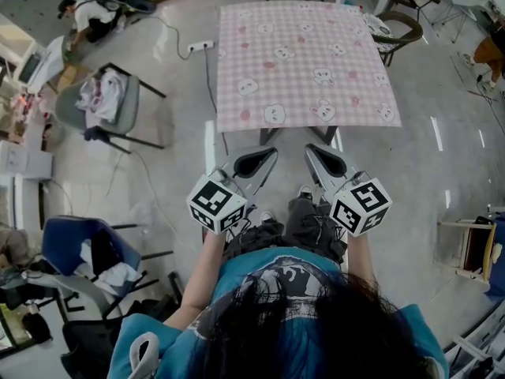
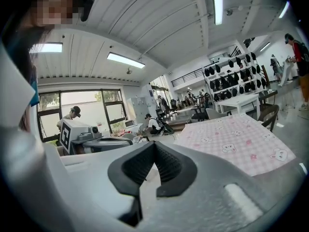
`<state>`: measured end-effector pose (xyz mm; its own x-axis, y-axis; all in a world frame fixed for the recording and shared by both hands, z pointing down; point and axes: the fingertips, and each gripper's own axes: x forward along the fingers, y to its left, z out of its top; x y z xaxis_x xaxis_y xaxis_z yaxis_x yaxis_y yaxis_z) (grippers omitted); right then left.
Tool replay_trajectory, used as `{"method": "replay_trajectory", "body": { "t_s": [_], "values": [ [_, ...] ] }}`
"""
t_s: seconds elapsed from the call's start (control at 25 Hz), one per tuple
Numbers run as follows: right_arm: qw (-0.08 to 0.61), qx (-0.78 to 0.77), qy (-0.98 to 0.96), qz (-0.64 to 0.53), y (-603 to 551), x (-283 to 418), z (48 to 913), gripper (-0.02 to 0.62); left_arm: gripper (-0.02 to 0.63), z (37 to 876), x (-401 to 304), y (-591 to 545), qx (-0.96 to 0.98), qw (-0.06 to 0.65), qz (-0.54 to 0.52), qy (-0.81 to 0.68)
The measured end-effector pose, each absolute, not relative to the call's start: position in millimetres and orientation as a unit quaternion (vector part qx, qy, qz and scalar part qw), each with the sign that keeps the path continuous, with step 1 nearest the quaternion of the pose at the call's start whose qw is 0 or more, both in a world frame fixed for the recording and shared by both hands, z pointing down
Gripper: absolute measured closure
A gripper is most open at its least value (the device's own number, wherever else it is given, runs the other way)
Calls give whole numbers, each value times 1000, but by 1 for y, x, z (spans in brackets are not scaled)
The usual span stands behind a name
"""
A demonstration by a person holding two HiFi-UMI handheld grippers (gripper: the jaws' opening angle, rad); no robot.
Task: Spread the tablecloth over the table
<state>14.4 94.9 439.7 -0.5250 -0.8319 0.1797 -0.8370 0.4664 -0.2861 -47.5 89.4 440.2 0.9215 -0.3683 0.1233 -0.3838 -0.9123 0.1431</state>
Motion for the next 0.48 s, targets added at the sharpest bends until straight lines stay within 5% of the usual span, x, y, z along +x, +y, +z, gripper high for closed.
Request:
{"method": "replay_trajectory", "body": {
  "t_s": [0.48],
  "values": [
    [2, 491, -853, 179, 96, 20, 443, 597, 591, 446, -49, 93, 977, 88, 54, -188]
  ]
}}
